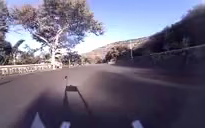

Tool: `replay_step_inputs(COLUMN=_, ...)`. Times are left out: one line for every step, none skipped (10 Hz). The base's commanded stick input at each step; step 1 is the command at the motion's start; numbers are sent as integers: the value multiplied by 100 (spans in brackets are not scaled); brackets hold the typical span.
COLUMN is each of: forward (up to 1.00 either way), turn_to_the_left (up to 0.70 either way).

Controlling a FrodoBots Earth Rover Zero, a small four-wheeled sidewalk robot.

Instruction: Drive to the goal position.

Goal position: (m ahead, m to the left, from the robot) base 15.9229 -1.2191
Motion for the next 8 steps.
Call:
replay_step_inputs(forward=50, turn_to_the_left=-29)
replay_step_inputs(forward=50, turn_to_the_left=-43)
replay_step_inputs(forward=50, turn_to_the_left=-30)
replay_step_inputs(forward=50, turn_to_the_left=-43)
replay_step_inputs(forward=50, turn_to_the_left=-35)
replay_step_inputs(forward=50, turn_to_the_left=-24)
replay_step_inputs(forward=50, turn_to_the_left=-48)
replay_step_inputs(forward=50, turn_to_the_left=-29)
